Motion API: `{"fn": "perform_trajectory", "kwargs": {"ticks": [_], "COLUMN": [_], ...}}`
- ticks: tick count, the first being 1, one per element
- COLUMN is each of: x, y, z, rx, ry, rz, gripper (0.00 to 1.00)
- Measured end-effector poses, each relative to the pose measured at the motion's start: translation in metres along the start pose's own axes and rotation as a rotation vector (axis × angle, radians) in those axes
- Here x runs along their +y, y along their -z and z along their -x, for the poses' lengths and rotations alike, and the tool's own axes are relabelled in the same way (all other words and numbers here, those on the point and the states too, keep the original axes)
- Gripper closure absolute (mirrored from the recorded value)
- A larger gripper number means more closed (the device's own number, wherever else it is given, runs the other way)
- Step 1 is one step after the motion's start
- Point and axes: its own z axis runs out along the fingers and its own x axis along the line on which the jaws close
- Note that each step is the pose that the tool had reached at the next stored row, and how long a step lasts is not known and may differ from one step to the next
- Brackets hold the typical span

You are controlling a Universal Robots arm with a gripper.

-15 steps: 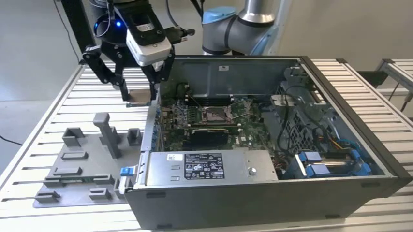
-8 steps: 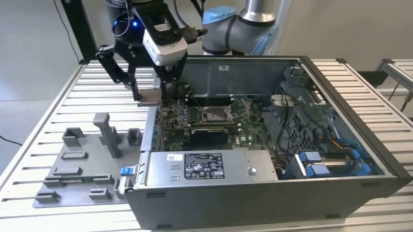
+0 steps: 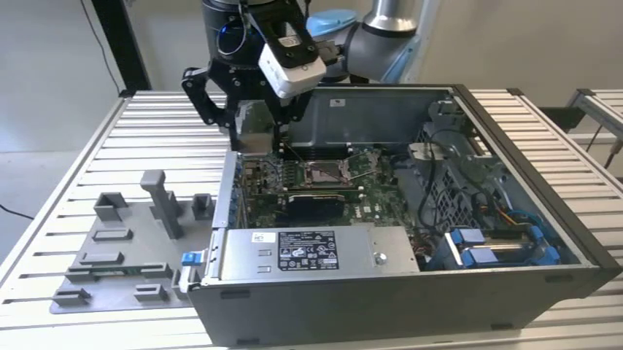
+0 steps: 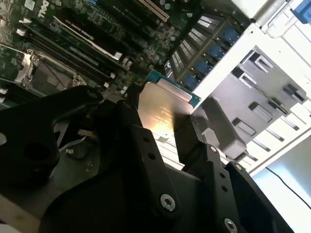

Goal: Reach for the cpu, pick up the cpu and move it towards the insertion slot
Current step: 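Pick up the cpu and move it towards the insertion slot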

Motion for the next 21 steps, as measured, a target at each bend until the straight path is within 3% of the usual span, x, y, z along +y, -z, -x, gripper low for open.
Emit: {"fn": "perform_trajectory", "kwargs": {"ticks": [11, 21], "x": [-0.0014, 0.0022], "y": [0.0007, 0.0011], "z": [0.0500, 0.0944], "rx": [0.0000, -0.0007], "ry": [0.000, 0.000], "rz": [0.0000, -0.0001], "gripper": [1.00, 1.00]}}
